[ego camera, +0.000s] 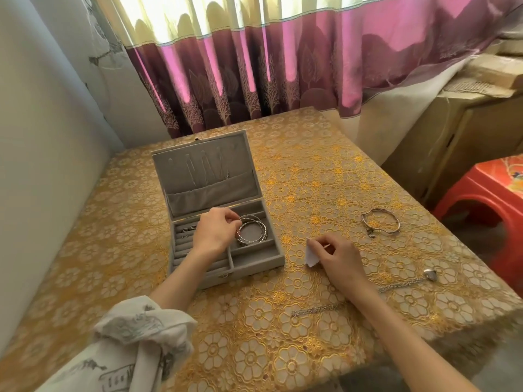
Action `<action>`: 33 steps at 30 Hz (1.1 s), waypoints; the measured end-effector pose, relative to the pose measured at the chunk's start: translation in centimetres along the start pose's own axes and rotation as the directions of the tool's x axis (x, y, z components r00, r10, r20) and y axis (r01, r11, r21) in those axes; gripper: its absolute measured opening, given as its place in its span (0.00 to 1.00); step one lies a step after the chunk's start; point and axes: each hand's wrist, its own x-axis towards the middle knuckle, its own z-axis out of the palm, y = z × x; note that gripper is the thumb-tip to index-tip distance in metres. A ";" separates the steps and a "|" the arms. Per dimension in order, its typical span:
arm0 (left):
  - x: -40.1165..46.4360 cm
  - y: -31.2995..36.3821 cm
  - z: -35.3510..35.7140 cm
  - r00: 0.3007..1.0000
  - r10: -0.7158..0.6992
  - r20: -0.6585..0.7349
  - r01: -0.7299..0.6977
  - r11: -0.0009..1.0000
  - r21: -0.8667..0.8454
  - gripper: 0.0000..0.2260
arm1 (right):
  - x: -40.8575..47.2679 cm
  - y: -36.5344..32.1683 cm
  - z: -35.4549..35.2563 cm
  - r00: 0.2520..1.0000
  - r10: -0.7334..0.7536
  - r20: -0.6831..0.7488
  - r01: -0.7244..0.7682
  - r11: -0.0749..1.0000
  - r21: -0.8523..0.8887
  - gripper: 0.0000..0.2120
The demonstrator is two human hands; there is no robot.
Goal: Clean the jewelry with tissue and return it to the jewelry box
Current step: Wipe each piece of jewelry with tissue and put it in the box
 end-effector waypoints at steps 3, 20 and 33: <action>-0.1 0.1 0.4 1.000 0.010 0.013 -0.011 0.996 0.084 0.06 | 0.0 0.1 0.1 1.000 -0.008 -0.007 0.008 1.000 0.000 0.07; -0.4 -0.8 1.0 0.981 0.110 0.160 -0.156 0.936 0.316 0.16 | -0.1 0.1 0.2 1.000 0.002 0.005 -0.002 1.000 0.001 0.09; -3.4 1.0 1.6 0.961 0.275 0.043 -0.276 0.922 0.272 0.16 | 0.5 -0.4 -1.8 0.951 0.260 0.169 -0.308 0.858 0.412 0.09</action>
